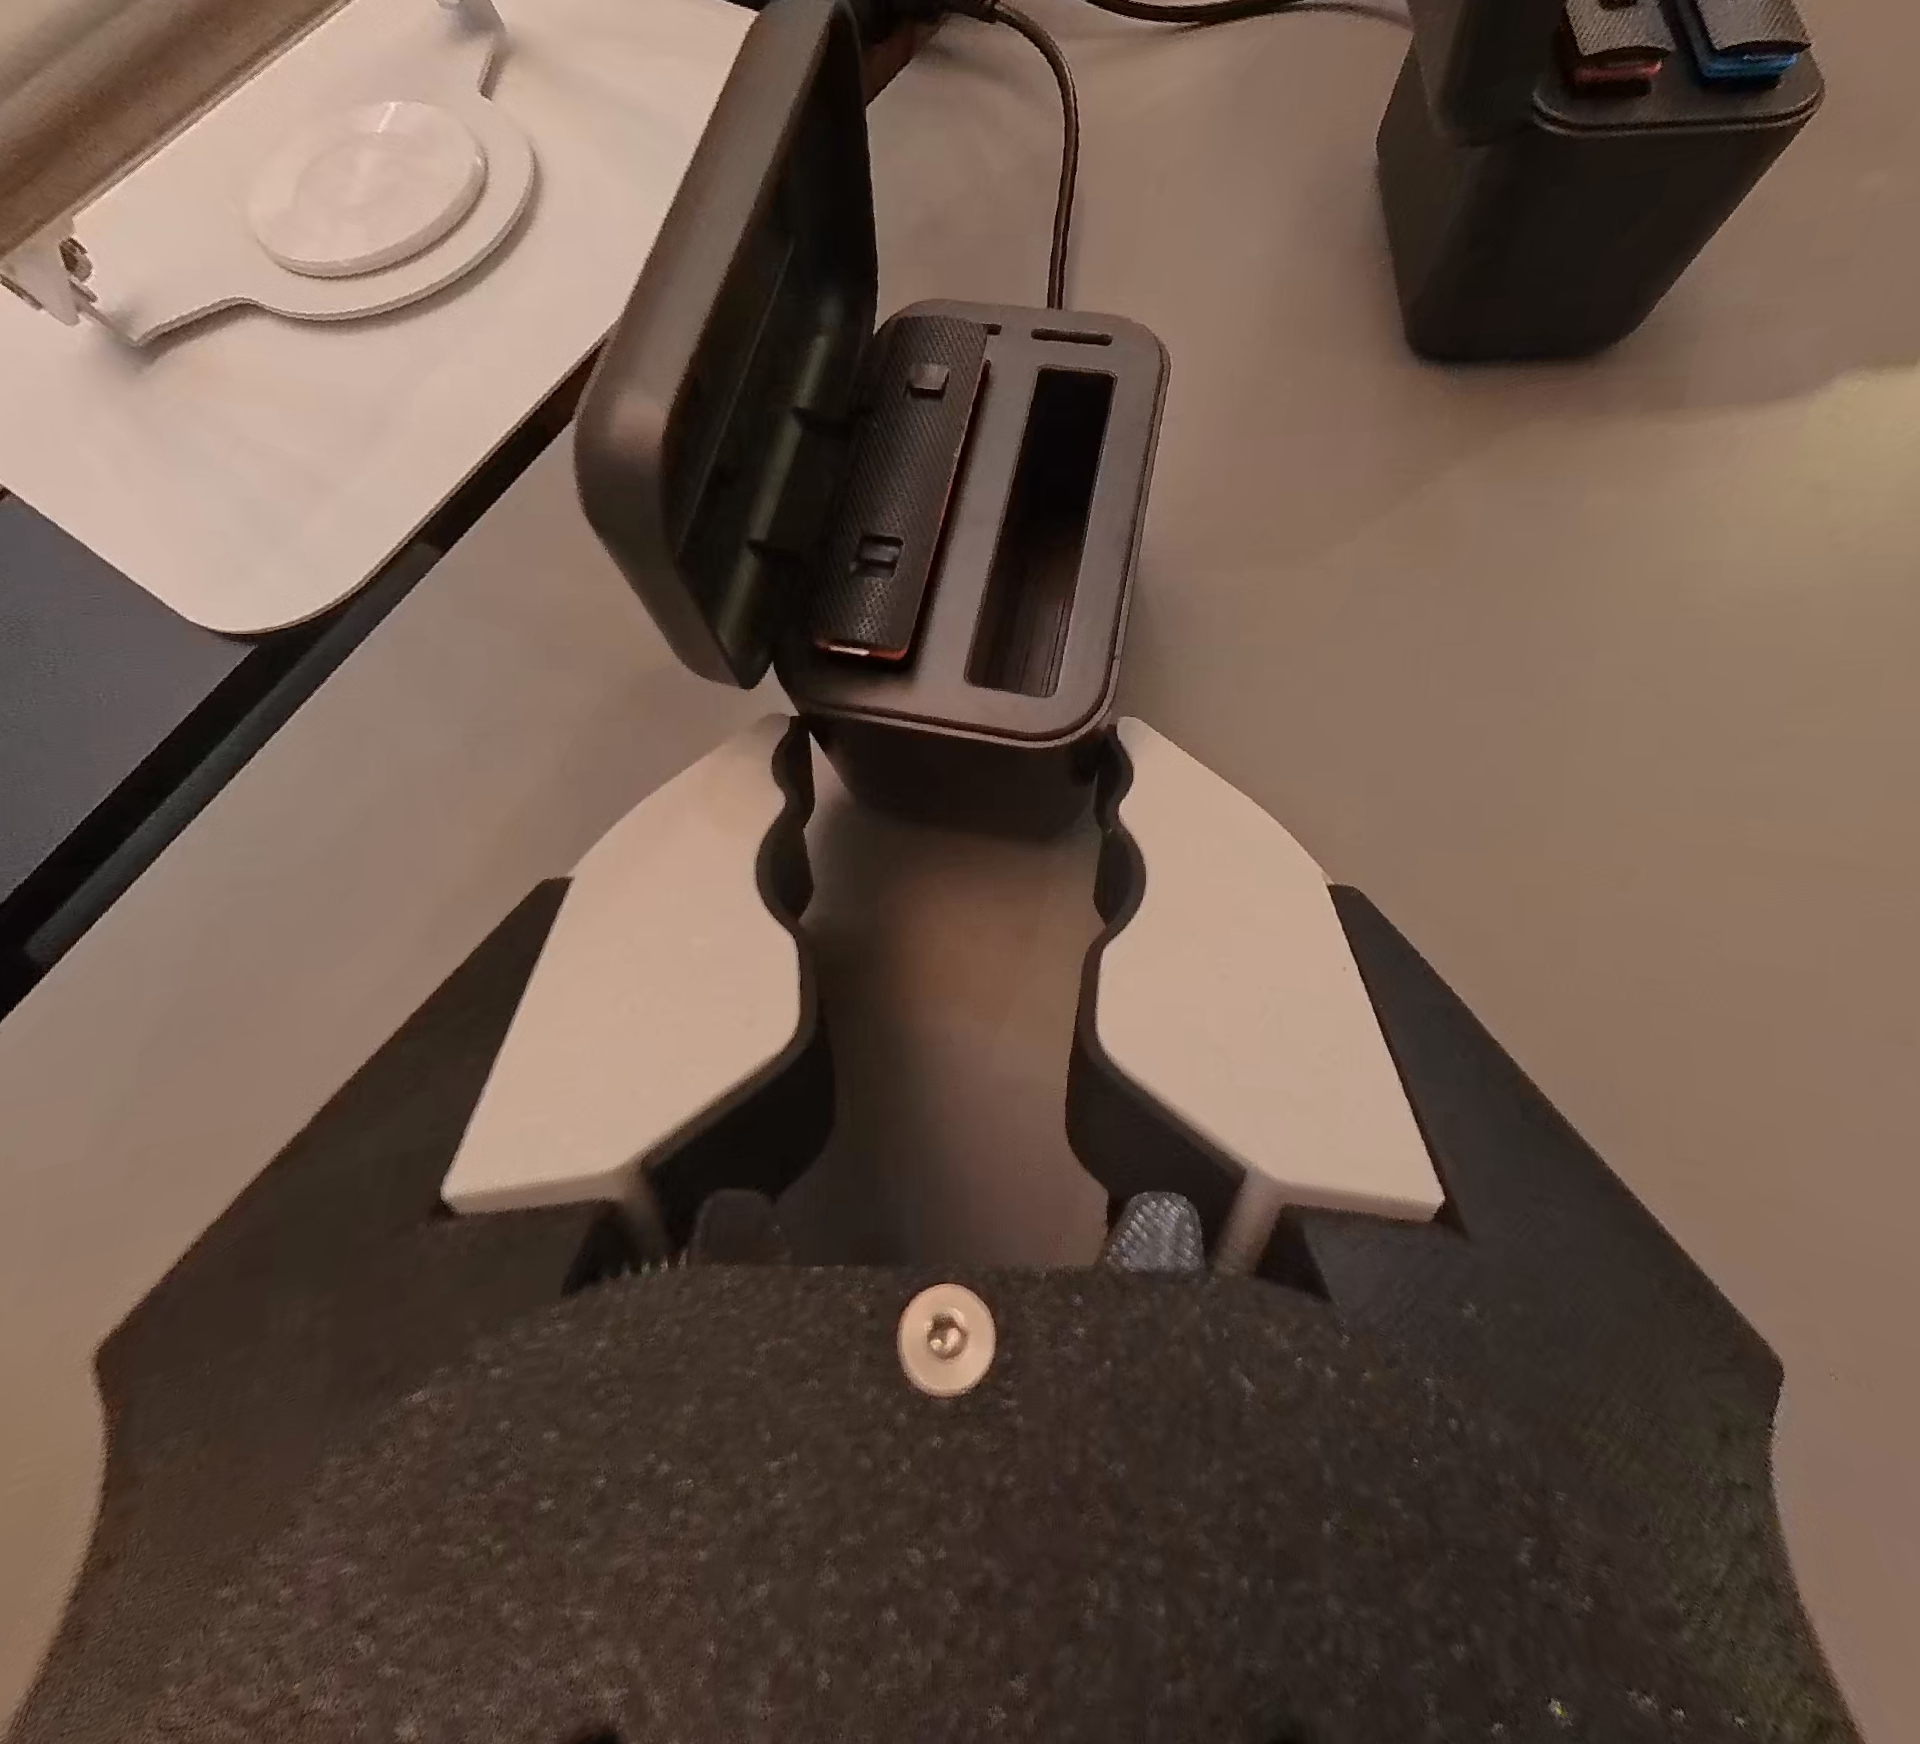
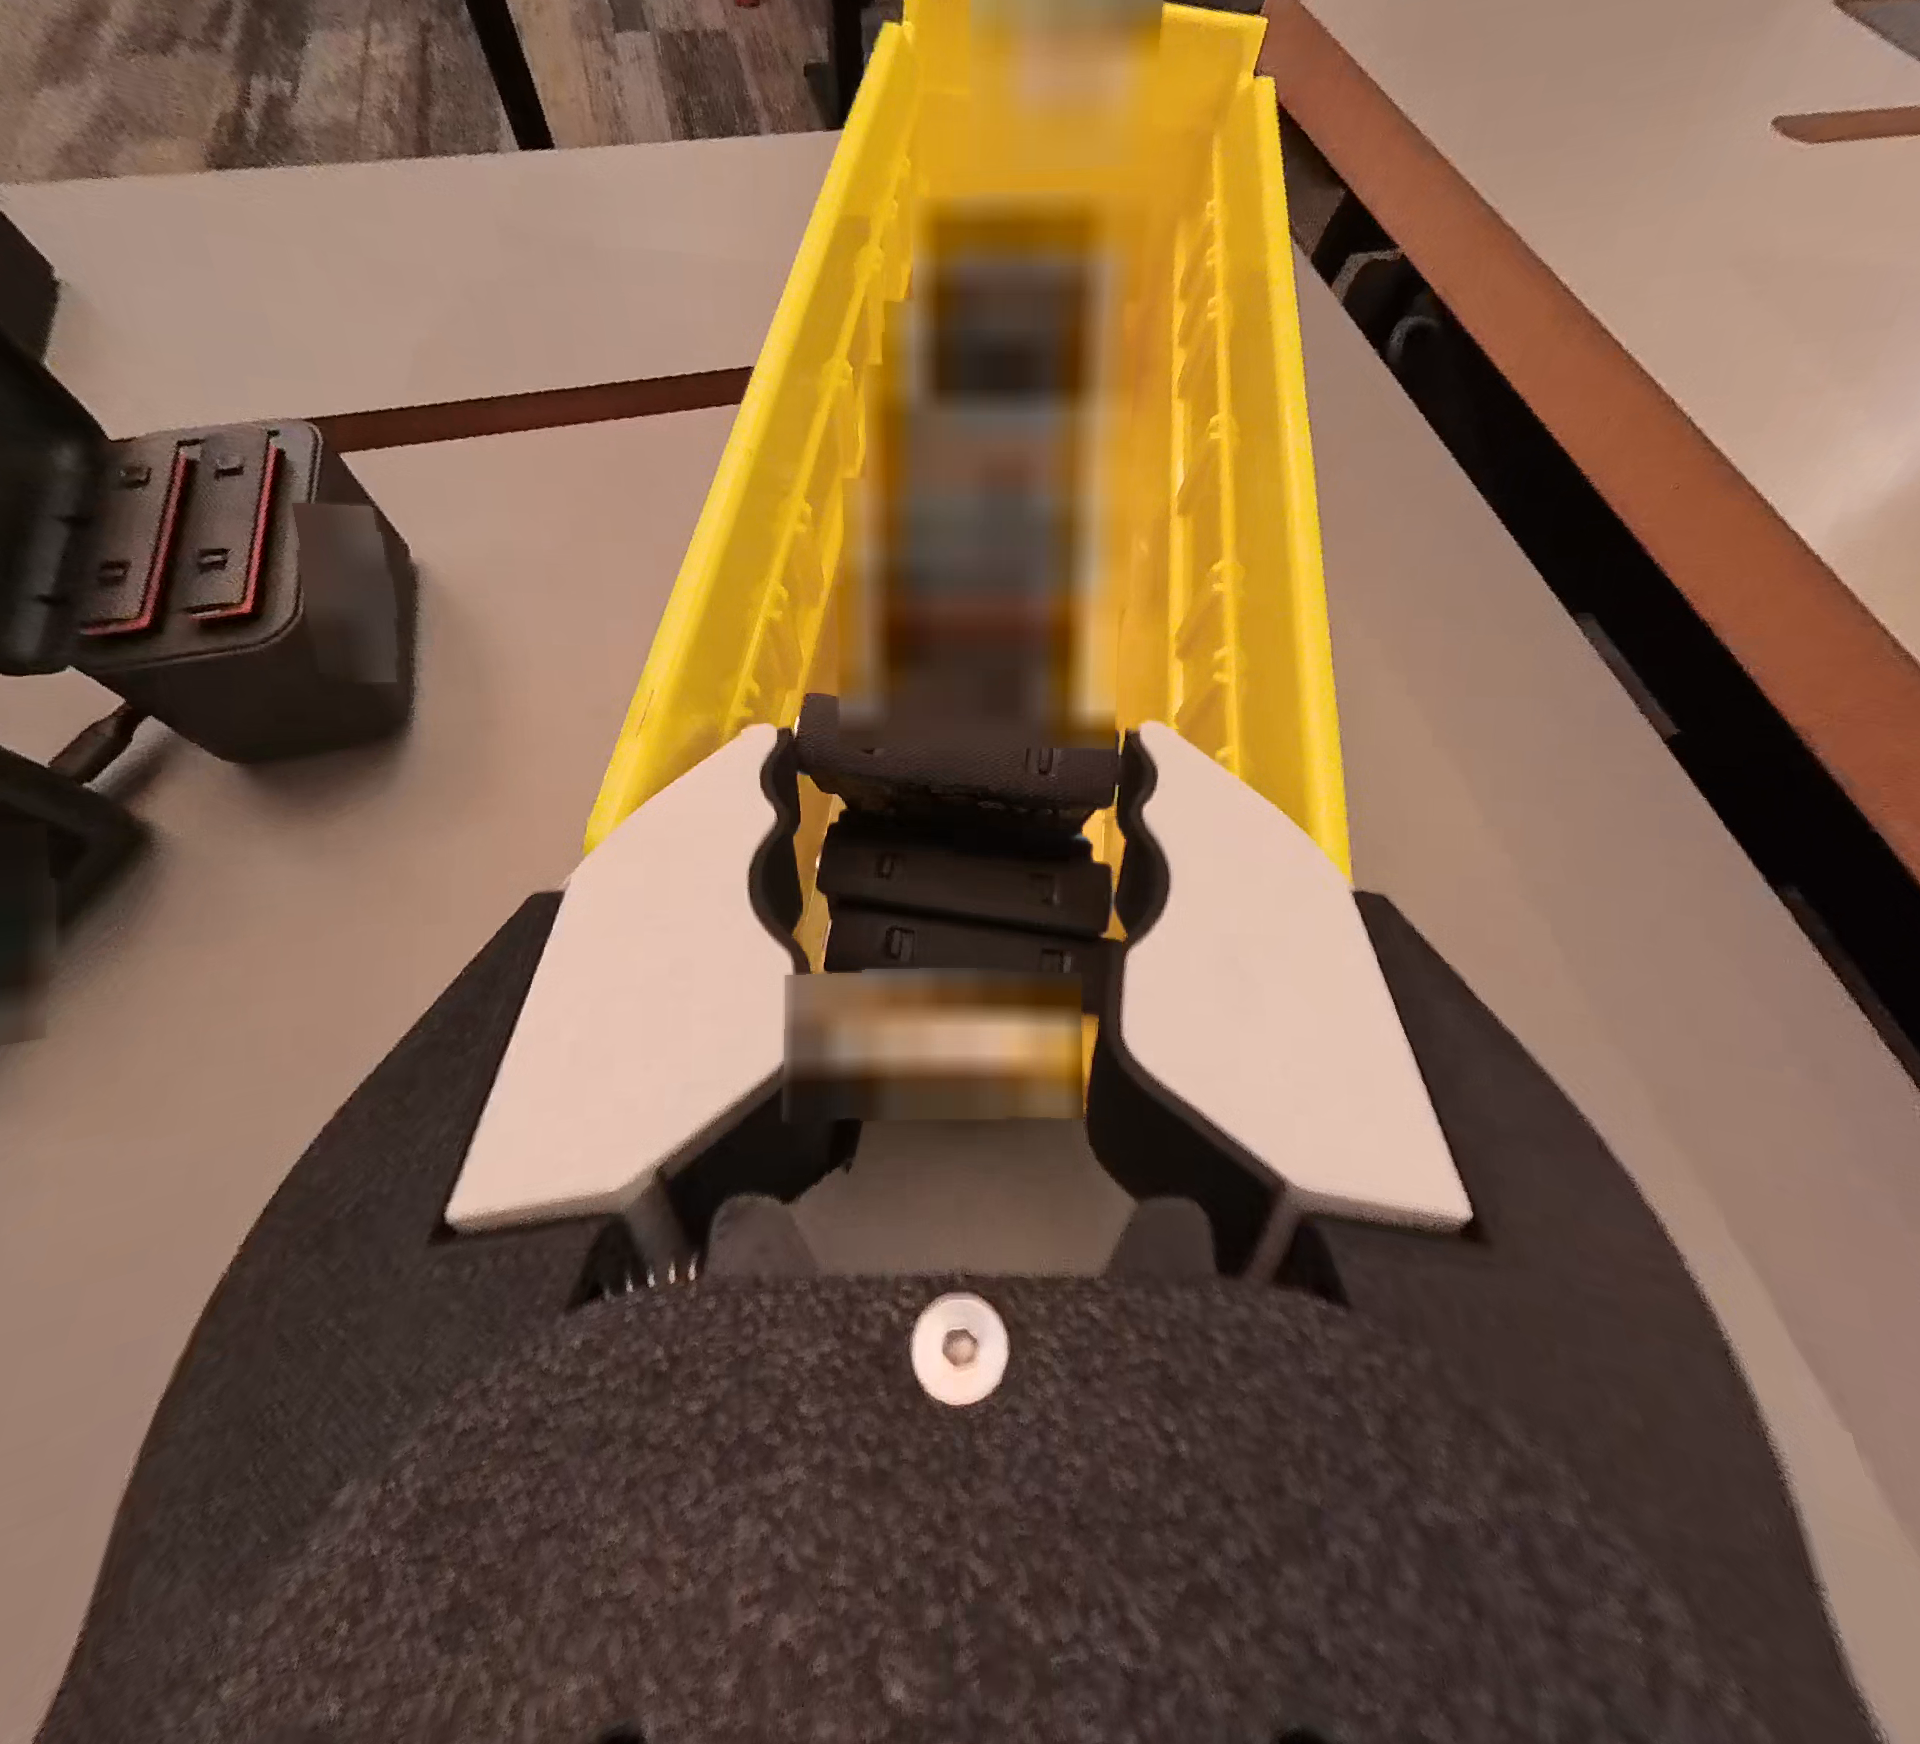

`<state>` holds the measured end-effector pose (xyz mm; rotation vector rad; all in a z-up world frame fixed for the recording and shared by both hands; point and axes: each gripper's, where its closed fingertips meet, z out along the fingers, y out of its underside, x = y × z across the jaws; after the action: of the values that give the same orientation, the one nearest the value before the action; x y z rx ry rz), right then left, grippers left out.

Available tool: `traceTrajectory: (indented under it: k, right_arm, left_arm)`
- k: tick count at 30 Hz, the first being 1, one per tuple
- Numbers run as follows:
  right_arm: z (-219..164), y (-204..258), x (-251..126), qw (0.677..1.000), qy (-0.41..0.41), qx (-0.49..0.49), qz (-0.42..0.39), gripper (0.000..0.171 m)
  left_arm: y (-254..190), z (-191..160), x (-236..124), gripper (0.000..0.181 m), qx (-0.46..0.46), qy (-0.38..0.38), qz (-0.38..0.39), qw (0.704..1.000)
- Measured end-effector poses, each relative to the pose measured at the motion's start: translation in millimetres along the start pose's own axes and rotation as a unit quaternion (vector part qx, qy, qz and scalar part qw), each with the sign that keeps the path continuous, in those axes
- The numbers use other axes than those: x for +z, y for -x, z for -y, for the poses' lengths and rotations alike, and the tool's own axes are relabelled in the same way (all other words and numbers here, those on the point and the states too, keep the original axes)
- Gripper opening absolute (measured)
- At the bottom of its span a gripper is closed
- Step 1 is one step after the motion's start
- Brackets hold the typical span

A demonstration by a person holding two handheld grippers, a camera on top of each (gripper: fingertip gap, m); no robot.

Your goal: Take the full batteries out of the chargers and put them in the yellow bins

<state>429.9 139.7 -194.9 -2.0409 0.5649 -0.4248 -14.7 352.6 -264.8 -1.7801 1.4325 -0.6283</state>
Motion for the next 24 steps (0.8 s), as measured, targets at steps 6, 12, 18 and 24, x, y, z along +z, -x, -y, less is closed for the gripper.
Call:
traceTrajectory:
  k: [6, 12, 18, 24]
  right_arm:
    - [-7.5, -0.5, -5.5, 1.000, 0.010, 0.006, 0.016, 0.060]
    - [-18.7, 2.5, -7.3, 0.999, 0.025, 0.000, 0.034, 0.062]
    - [-15.1, 3.1, -17.8, 0.999, 0.009, 0.009, 0.053, 0.062]
    - [22.7, 5.8, -50.6, 0.994, -0.078, 0.031, 0.072, 0.060]
  left_arm:
    - [-0.1, -0.3, 0.3, 0.052, 0.001, -0.001, 0.003, 1.000]
    - [0.3, -0.7, 0.7, 0.052, 0.003, 0.000, 0.007, 1.000]
    - [0.4, -2.4, 1.7, 0.052, 0.006, 0.005, 0.009, 1.000]
    - [5.4, -2.3, 1.8, 0.051, 0.006, 0.005, 0.025, 1.000]
